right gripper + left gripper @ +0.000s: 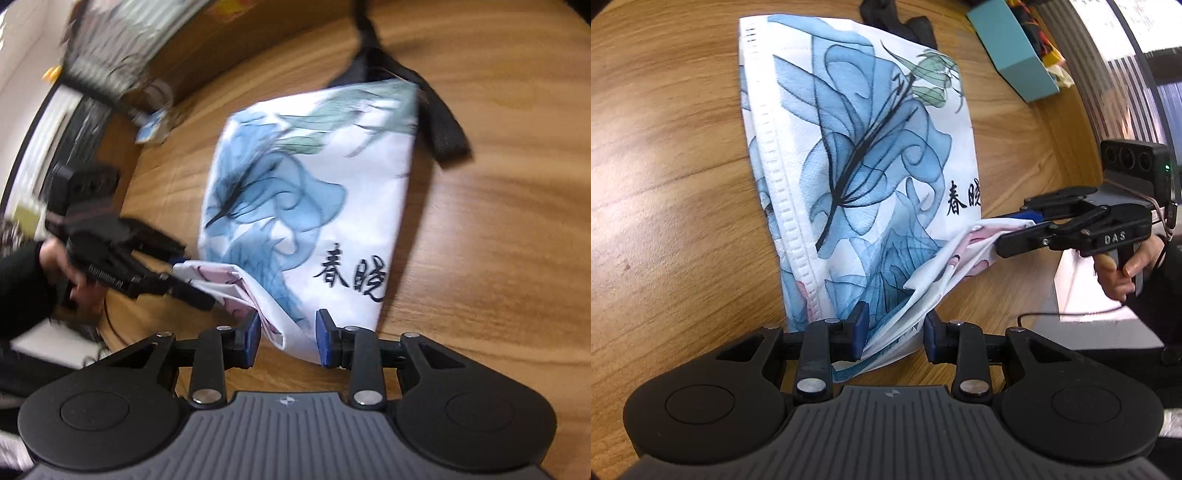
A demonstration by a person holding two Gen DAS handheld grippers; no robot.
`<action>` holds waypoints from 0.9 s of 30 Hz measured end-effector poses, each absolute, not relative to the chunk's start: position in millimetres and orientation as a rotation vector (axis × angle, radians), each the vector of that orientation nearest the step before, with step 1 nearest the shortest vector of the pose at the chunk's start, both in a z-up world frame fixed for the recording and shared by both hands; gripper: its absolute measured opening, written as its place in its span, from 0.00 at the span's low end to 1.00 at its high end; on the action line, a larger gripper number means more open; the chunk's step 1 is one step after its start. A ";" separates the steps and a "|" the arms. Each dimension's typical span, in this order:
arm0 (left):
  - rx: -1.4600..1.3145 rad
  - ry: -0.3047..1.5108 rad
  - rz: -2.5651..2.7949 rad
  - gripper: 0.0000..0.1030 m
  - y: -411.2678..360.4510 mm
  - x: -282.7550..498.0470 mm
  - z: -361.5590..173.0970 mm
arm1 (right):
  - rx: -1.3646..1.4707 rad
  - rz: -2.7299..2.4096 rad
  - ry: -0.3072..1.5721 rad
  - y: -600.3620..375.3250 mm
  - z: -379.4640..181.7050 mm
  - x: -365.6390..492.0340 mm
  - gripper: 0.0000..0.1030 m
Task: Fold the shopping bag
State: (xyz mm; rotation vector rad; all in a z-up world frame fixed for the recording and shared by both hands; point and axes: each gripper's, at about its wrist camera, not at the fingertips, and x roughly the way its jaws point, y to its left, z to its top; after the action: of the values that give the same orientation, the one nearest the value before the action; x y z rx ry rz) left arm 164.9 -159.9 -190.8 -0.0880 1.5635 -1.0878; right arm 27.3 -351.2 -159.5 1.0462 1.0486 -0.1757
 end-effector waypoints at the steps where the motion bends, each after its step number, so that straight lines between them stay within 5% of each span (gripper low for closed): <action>1: -0.097 1.570 -1.079 0.33 -160.2 166.4 -191.6 | 1.062 -0.206 1.051 -352.0 -161.9 29.0 0.35; 12: -0.152 1.477 -1.029 0.36 -161.2 155.3 -179.7 | 1.060 -0.338 1.059 -345.5 -169.2 39.6 0.32; 16: -0.124 1.333 -1.000 0.47 -155.3 138.9 -152.7 | 1.051 -0.369 1.054 -337.5 -168.6 42.3 0.32; 27: -0.092 1.302 -0.917 0.46 -144.4 143.8 -145.8 | 1.103 -0.415 1.004 -336.7 -173.3 39.6 0.30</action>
State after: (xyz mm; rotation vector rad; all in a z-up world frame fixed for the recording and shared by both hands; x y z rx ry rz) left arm 143.8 -144.4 -145.8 -0.0916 1.3023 -0.9171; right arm 39.6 -336.7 -173.3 1.1033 1.0045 -0.4150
